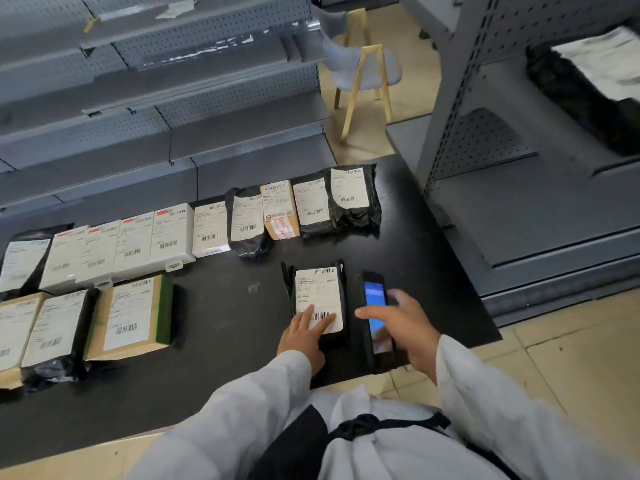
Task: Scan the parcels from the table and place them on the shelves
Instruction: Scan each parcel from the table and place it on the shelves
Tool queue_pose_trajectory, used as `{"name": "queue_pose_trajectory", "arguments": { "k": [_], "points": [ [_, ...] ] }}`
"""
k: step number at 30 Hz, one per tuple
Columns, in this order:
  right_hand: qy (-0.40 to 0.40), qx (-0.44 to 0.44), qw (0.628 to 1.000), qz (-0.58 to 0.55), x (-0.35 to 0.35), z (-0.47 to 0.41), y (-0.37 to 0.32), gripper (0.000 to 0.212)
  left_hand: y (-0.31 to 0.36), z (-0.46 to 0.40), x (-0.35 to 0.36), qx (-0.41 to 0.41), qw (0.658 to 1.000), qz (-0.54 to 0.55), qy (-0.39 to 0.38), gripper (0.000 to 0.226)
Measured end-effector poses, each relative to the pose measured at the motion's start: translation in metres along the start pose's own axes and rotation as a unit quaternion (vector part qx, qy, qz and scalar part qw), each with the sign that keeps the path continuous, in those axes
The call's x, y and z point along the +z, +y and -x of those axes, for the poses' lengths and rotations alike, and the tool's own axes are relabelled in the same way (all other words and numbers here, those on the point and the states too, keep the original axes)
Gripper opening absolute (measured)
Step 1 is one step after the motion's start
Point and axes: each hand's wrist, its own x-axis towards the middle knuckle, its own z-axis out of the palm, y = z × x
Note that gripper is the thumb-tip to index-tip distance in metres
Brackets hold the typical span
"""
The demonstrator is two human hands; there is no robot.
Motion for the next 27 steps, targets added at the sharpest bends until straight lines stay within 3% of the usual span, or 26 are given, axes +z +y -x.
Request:
{"name": "queue_pose_trajectory", "arguments": {
  "k": [5,8,14,16,20,23,27],
  "points": [
    [-0.021,0.033,0.986,0.161,0.039,-0.014,0.003,0.049,-0.024,-0.003,0.002,0.05,0.999,0.0,0.018,0.078],
    [-0.043,0.098,0.972,0.211,0.06,-0.016,-0.003,0.044,-0.048,-0.001,0.008,0.064,0.997,0.011,0.052,0.074],
    [-0.048,0.191,0.909,0.368,0.098,-0.014,-0.03,0.064,-0.113,0.013,0.042,0.035,0.994,0.059,0.084,0.084],
    [-0.053,0.192,0.888,0.414,0.109,-0.01,-0.042,0.055,-0.129,0.012,0.053,0.045,0.994,0.054,0.081,0.077],
    [-0.064,0.172,0.886,0.426,0.132,-0.012,-0.058,0.048,-0.142,0.003,0.061,0.079,0.993,0.023,0.081,0.072],
    [-0.097,0.214,0.849,0.474,0.144,-0.009,-0.06,0.045,-0.149,-0.005,0.062,0.107,0.99,0.022,0.09,0.076],
    [-0.074,0.205,0.845,0.489,0.155,0.004,-0.066,0.044,-0.156,-0.009,0.057,0.138,0.985,0.023,0.101,0.072]
  ]
}}
